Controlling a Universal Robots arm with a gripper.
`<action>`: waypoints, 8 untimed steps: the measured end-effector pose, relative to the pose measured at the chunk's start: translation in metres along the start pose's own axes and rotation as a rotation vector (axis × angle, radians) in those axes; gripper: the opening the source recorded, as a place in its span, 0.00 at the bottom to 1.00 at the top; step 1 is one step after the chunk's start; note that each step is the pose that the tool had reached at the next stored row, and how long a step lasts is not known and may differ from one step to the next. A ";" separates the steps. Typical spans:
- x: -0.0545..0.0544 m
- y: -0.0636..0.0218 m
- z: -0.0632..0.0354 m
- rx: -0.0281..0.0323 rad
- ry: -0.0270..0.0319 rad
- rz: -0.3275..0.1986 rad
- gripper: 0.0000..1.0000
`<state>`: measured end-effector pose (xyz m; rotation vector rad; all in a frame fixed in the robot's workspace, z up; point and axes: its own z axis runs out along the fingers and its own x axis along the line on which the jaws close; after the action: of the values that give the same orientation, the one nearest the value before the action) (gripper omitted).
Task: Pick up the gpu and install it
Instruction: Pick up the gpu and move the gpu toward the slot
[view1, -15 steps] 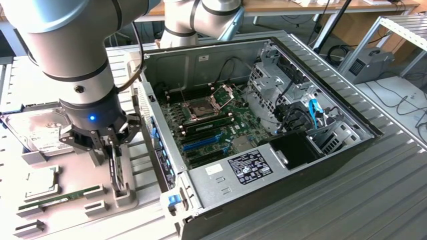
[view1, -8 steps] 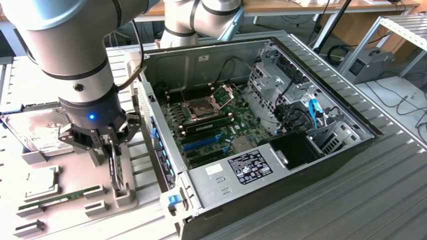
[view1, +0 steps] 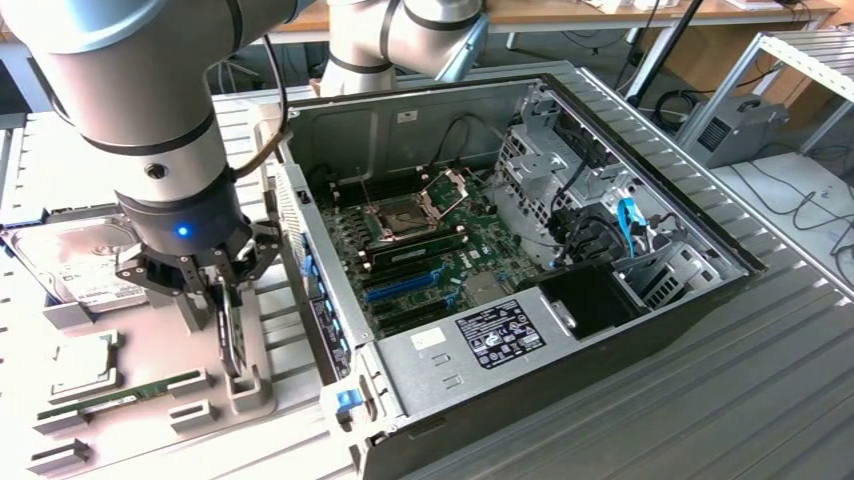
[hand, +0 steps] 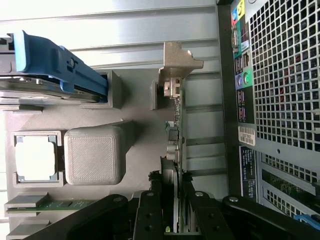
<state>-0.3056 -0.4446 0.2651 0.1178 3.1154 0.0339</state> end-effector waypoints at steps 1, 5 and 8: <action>0.000 0.0000 -0.0005 0.0000 0.0000 0.000 0.26; 0.000 0.0001 -0.0024 -0.0001 -0.0001 0.000 0.26; 0.000 0.0001 -0.0036 -0.0001 -0.0002 0.000 0.26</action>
<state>-0.3056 -0.4445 0.2687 0.1178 3.1152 0.0341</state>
